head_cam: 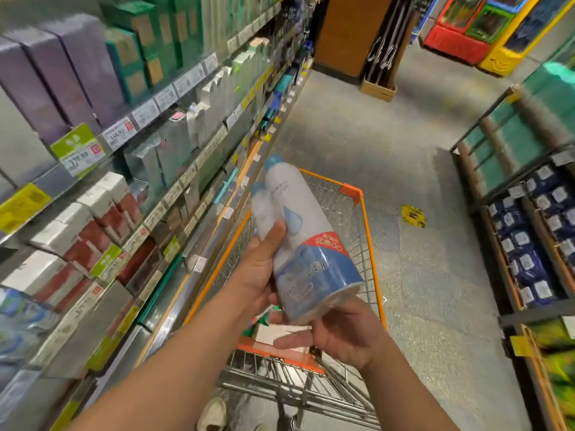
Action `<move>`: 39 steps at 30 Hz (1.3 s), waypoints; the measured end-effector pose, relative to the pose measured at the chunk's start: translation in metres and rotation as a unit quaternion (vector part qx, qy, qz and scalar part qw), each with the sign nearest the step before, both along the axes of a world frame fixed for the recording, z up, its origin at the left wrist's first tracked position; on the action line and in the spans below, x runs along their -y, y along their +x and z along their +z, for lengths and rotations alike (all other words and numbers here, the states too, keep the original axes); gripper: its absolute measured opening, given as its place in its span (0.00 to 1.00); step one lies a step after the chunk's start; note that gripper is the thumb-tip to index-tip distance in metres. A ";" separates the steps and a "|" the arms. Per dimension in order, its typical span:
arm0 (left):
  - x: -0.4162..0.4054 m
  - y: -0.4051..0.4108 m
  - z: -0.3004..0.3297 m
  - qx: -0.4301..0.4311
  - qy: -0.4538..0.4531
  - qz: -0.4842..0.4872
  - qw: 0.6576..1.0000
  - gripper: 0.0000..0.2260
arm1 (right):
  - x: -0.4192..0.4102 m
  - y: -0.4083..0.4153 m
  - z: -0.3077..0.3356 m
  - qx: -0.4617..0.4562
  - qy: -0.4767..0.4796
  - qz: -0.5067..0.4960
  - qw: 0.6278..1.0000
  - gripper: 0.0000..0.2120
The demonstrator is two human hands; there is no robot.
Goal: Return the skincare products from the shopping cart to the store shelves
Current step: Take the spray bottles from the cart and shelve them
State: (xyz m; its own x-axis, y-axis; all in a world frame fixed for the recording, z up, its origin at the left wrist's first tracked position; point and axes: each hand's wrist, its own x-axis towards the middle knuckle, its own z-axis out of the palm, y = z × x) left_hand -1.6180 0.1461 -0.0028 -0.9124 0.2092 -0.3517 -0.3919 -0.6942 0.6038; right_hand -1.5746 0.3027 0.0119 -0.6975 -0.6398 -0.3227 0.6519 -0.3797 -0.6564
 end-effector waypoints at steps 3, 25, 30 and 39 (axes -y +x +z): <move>0.003 -0.001 0.025 -0.072 -0.013 0.050 0.996 0.47 | -0.006 -0.004 0.017 -0.046 0.103 -0.034 0.993 0.28; -0.010 0.079 0.128 -0.158 -0.343 0.237 0.895 0.34 | -0.010 0.014 0.112 -0.378 0.326 -0.127 0.857 0.08; 0.013 0.126 0.148 -0.160 -0.399 0.299 0.852 0.29 | 0.028 0.033 0.120 -0.410 0.281 -0.096 0.862 0.15; 0.078 0.219 0.162 -0.125 -0.453 0.397 0.788 0.26 | 0.109 0.089 0.134 -0.470 0.225 -0.012 0.853 0.10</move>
State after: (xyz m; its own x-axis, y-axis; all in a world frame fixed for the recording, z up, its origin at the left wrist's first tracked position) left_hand -1.3989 0.0679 0.1591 -0.6938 -0.6964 0.1833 0.1588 0.1003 0.9822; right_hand -1.4852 0.1940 0.1457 -0.7945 -0.5807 0.1776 -0.2478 0.0430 -0.9679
